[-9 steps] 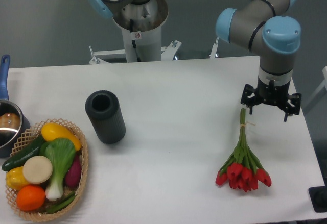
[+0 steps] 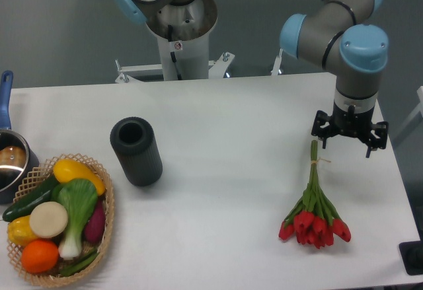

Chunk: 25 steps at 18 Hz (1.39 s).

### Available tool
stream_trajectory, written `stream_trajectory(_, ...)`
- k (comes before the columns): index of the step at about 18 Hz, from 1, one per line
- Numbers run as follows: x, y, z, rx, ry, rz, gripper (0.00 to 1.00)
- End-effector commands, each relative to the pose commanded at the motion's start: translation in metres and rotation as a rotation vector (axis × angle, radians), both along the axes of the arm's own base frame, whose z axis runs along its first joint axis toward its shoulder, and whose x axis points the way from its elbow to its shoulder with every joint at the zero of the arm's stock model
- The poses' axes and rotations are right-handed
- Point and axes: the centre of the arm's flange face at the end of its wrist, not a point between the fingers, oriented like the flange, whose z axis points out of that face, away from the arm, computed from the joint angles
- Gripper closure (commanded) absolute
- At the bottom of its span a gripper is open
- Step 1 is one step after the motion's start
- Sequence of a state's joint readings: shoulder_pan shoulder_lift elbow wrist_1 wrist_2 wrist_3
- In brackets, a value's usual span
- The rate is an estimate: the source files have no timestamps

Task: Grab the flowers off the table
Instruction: 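Lower the open gripper down onto the tulip stems below the blooms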

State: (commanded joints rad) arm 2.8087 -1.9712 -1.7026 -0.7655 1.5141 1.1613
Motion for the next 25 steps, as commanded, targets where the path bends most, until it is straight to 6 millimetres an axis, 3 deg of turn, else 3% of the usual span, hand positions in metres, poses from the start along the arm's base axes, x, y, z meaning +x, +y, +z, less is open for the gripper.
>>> stream_trajectory(4, 0.003, 0.011, -0.028, -0.014, -0.046, -0.005, 0.0)
stream_trajectory(6, 0.012, 0.03, -0.039, -0.023, -0.063, -0.029, 0.0)
stream_trajectory(9, 0.007, 0.049, -0.073, -0.039, -0.1, -0.05, 0.0)
stream_trajectory(12, 0.0, 0.058, -0.079, -0.039, -0.102, -0.058, 0.0)
stream_trajectory(17, 0.006, 0.067, -0.094, -0.044, -0.123, -0.063, 0.0)
stream_trajectory(18, 0.007, 0.069, -0.094, -0.045, -0.122, -0.056, 0.07)
stream_trajectory(20, 0.005, 0.071, -0.089, -0.039, -0.114, -0.045, 0.4)
stream_trajectory(22, 0.004, 0.073, -0.087, -0.029, -0.112, -0.001, 0.94)
stream_trajectory(23, 0.003, 0.073, -0.085, -0.024, -0.109, 0.005, 1.0)
stream_trajectory(25, 0.0, 0.075, -0.078, -0.017, -0.097, 0.001, 1.0)
